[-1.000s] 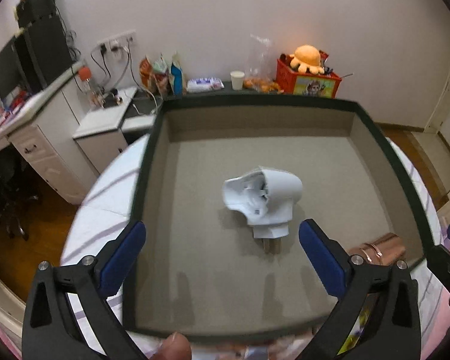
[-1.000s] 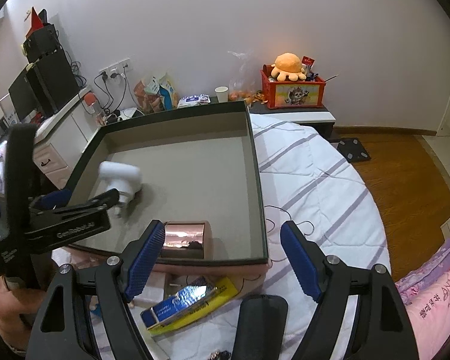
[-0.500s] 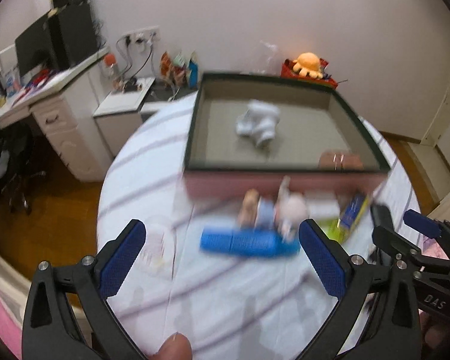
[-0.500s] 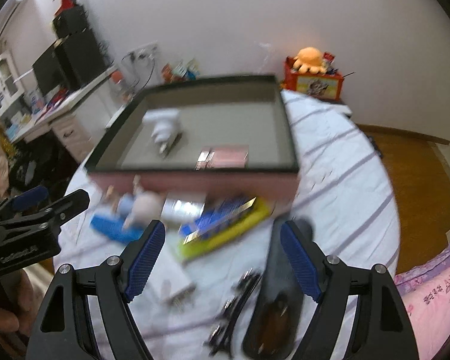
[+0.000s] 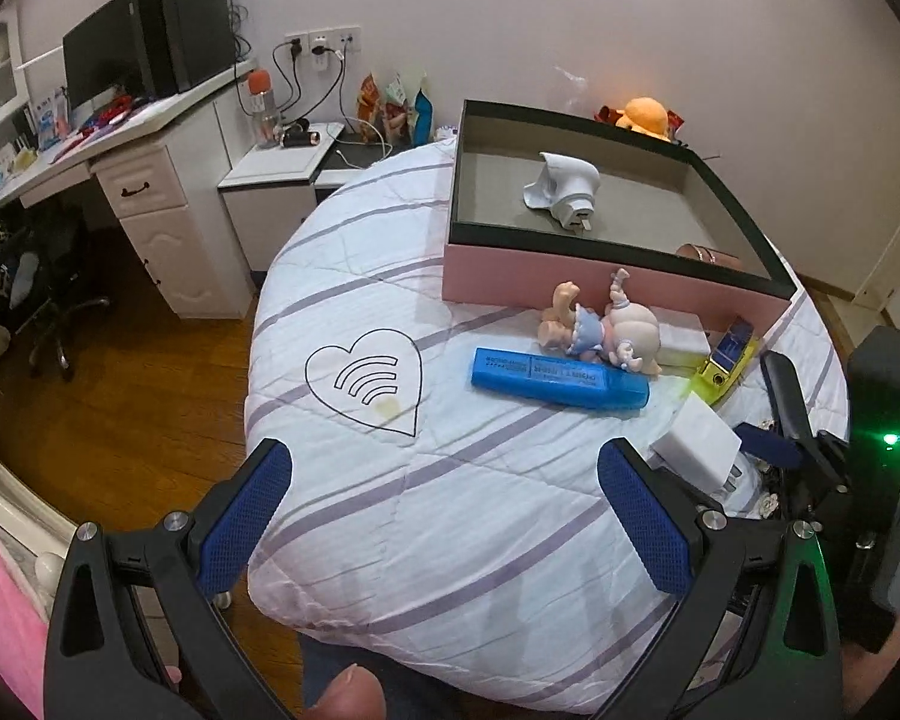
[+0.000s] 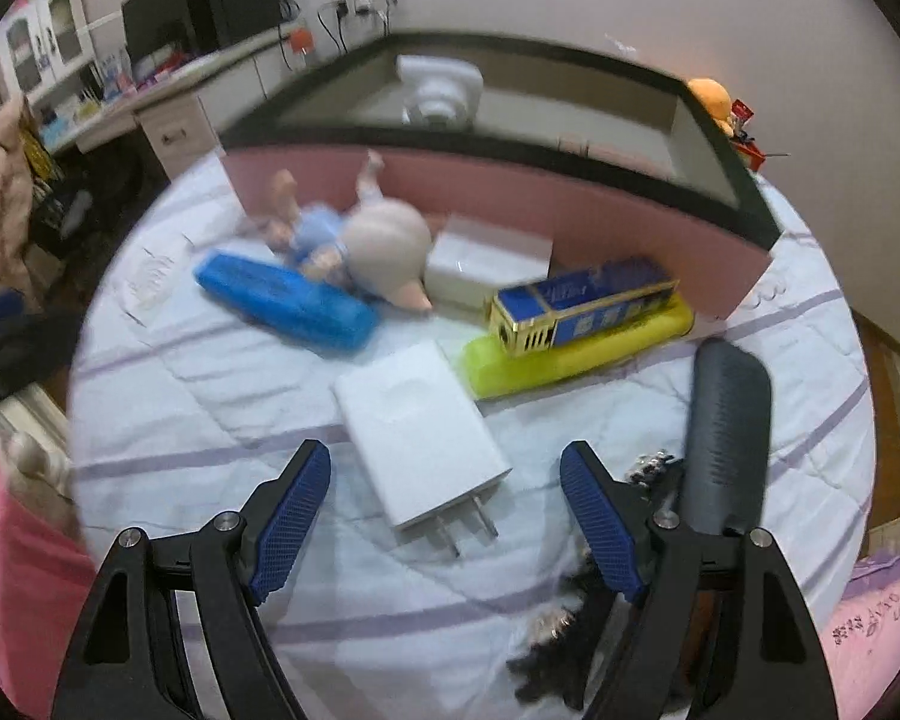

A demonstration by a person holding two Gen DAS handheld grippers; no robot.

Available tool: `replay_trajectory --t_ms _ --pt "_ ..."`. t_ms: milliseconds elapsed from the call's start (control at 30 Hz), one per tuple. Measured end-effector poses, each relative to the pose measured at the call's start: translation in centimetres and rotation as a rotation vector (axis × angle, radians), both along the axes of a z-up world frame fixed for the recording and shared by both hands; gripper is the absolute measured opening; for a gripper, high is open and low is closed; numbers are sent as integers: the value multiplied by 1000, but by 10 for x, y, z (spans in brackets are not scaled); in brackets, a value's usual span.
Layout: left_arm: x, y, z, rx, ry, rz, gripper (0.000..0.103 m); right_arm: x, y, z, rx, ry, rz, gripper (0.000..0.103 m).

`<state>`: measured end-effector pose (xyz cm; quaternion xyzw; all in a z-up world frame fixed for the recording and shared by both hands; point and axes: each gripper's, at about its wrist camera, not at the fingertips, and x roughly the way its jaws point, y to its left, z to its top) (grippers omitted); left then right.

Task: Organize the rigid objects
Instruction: 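Close the right tool on the white charger plug and lift it, then carry the white charger into the pink box and open the right tool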

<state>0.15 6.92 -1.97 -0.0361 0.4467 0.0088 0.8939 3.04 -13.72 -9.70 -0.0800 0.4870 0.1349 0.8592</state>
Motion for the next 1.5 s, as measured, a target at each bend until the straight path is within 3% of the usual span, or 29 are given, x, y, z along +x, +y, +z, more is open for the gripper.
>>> replay_trajectory --t_ms 33,100,133,467,767,933,1167,1300,1500 --pt "0 1 -1 -1 3 1 103 -1 0 -1 4 -25 4 74" --pt "1 3 -4 -6 10 5 103 -2 -1 2 12 -35 10 51" --pt "3 4 -5 -9 14 6 103 -2 -2 4 32 -31 11 49" --pt "14 0 -9 -7 21 -8 103 -2 -3 12 69 -10 21 41" --pt "32 -2 -3 9 7 -4 103 2 -9 33 101 -39 24 41" --pt "48 -4 10 11 -29 -8 103 5 -13 70 147 -123 19 41" --pt "93 -21 27 40 -90 -17 103 78 -28 101 116 -212 -51 41" --pt "127 -24 26 45 -92 -1 103 131 -29 88 86 -177 -99 41" --pt "163 -30 13 36 -64 -13 103 166 -35 58 62 -96 -136 41"
